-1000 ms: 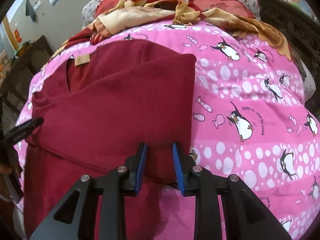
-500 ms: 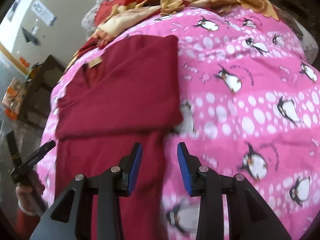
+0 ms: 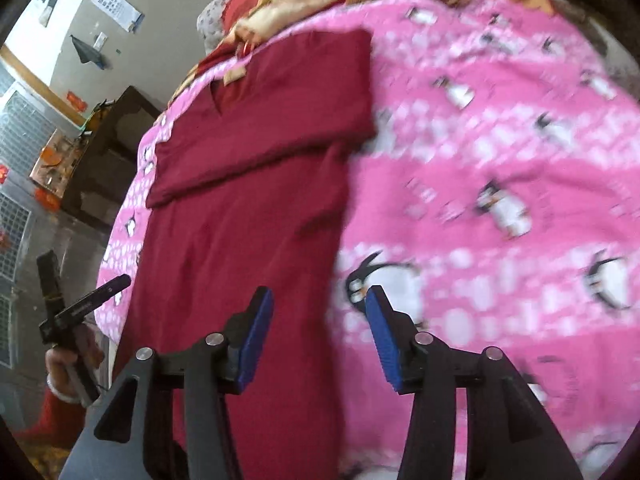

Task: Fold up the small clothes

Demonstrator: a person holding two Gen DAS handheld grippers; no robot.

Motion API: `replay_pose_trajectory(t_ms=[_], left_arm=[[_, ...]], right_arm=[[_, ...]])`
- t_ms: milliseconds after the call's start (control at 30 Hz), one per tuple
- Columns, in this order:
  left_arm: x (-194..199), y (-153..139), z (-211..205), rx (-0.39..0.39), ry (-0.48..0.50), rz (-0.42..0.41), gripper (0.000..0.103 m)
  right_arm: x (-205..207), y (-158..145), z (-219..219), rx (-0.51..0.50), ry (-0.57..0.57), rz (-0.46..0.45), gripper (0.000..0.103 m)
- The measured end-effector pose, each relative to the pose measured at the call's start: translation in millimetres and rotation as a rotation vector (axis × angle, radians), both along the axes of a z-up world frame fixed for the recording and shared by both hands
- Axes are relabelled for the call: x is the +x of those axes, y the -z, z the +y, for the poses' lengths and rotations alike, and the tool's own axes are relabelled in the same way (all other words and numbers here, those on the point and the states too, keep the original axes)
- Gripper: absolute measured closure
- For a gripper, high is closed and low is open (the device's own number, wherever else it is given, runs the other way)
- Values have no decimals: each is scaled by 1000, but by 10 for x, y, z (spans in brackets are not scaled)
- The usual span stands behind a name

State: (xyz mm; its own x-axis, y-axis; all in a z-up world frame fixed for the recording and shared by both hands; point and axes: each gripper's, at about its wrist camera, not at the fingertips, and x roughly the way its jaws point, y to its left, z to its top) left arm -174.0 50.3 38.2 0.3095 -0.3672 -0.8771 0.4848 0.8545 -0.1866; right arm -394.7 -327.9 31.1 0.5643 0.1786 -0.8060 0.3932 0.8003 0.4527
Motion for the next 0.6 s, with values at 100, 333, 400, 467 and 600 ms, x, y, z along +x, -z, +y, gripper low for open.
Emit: replay_pose_trajectory(t_ms=[100, 333, 400, 467, 600], left_arm=[[-116, -37, 82, 6, 8, -18, 28], [-302, -62, 247, -5, 13, -18, 28], [-367, -59, 275, -9, 22, -11, 28], [-426, -52, 299, -8, 30, -8, 28], [-533, 4, 365, -14, 46, 39, 28]], right_arm=[[21, 90, 165, -59, -38, 16, 90], [-183, -6, 242, -183, -8, 8, 90], [-260, -23, 247, -140, 14, -14, 88], [-357, -71, 268, -112, 9, -39, 70], [-657, -89, 345, -48, -31, -74, 57]])
